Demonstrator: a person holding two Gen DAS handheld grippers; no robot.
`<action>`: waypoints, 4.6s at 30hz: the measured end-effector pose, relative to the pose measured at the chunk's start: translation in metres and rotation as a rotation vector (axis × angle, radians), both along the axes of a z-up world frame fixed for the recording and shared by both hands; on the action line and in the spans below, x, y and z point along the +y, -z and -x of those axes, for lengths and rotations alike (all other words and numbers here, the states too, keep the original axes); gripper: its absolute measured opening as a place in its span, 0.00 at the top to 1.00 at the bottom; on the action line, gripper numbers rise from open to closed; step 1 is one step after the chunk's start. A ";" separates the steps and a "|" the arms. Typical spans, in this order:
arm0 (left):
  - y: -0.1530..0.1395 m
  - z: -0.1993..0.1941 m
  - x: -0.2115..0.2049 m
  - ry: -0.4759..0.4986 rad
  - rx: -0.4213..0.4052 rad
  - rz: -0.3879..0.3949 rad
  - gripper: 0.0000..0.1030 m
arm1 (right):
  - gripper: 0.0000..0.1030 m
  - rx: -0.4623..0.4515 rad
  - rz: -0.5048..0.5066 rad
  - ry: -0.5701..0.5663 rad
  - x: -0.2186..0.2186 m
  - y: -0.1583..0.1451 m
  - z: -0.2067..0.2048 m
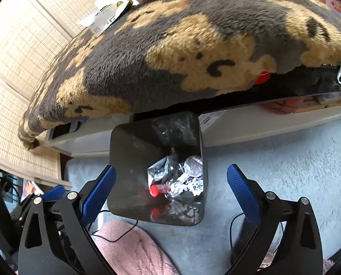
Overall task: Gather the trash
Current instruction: 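Grasp the clear gold-capped tube with the right gripper while the left gripper grasps a plastic bag, then carry the tube and plastic bag over the bin and open both grippers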
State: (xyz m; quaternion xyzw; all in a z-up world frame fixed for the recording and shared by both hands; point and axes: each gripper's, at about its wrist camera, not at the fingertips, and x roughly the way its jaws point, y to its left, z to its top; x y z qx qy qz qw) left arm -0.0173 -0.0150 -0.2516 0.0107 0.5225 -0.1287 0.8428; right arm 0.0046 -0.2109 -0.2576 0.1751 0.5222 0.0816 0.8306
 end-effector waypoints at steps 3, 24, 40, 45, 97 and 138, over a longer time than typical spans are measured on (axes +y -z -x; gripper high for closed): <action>-0.010 0.001 0.002 0.001 -0.022 0.002 0.17 | 0.05 -0.026 0.001 0.026 -0.009 -0.006 0.004; -0.089 -0.110 0.008 -0.032 -0.157 0.031 0.18 | 0.07 -0.205 0.052 0.098 -0.041 -0.110 -0.103; -0.115 -0.233 -0.013 -0.014 -0.243 0.032 0.47 | 0.53 -0.186 0.044 0.078 -0.022 -0.090 -0.211; -0.116 -0.264 -0.027 -0.003 -0.245 0.047 0.51 | 0.58 -0.165 0.057 0.075 -0.021 -0.080 -0.226; -0.117 -0.062 -0.015 0.042 -0.204 0.060 0.94 | 0.86 -0.112 0.039 0.013 -0.021 -0.067 -0.028; 0.046 -0.033 -0.009 0.011 0.128 0.067 0.92 | 0.83 0.118 0.003 -0.111 0.033 0.030 -0.005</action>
